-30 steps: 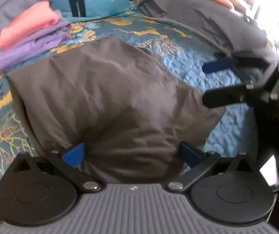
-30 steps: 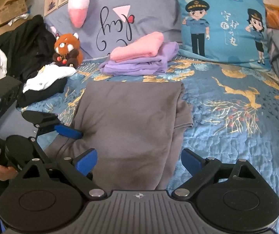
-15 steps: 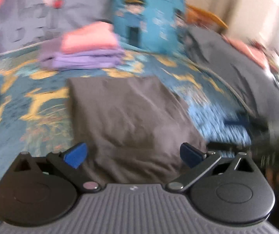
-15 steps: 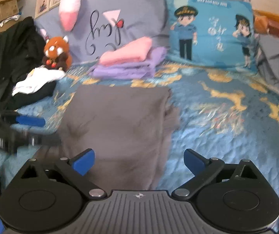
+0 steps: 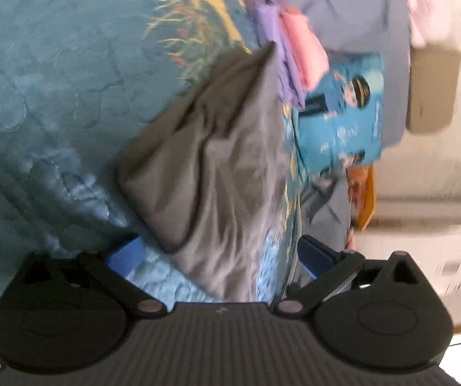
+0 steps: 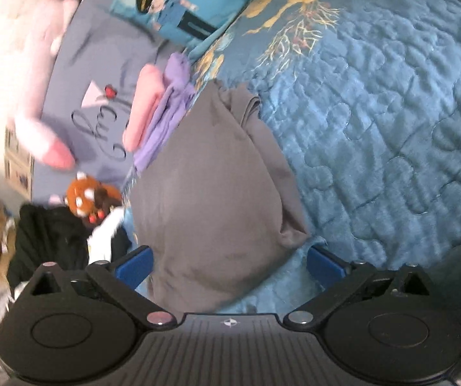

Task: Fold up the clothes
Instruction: 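Grasp the grey shirt edge with both grippers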

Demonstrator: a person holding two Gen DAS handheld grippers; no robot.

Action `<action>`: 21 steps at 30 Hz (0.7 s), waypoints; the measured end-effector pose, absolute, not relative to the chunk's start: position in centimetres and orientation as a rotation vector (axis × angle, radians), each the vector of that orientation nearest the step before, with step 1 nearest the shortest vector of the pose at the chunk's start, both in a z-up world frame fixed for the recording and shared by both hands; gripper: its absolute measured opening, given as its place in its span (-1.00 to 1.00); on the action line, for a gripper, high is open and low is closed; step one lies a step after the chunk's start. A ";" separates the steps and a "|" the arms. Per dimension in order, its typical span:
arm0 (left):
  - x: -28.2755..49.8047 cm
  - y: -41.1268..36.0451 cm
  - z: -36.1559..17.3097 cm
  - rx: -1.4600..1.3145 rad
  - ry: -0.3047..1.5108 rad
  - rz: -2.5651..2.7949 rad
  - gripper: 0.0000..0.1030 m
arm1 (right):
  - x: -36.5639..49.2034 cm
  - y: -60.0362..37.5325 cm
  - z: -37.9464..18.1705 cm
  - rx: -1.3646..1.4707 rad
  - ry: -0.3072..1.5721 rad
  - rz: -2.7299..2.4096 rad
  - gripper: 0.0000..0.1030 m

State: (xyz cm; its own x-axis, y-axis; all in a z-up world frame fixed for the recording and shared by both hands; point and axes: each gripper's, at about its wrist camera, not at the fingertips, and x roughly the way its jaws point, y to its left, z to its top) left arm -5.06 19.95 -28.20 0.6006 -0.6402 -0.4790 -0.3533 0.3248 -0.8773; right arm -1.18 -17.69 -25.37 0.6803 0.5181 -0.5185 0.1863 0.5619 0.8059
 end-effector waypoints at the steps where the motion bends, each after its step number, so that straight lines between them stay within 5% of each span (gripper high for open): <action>1: -5.1 19.8 -28.2 -1.289 0.942 -0.225 0.99 | -1.1 -17.5 -25.4 0.993 0.815 0.217 1.00; 21: -0.4 20.0 -28.7 -1.318 0.767 -0.193 0.99 | 2.3 -16.5 -26.7 1.223 0.642 0.092 1.00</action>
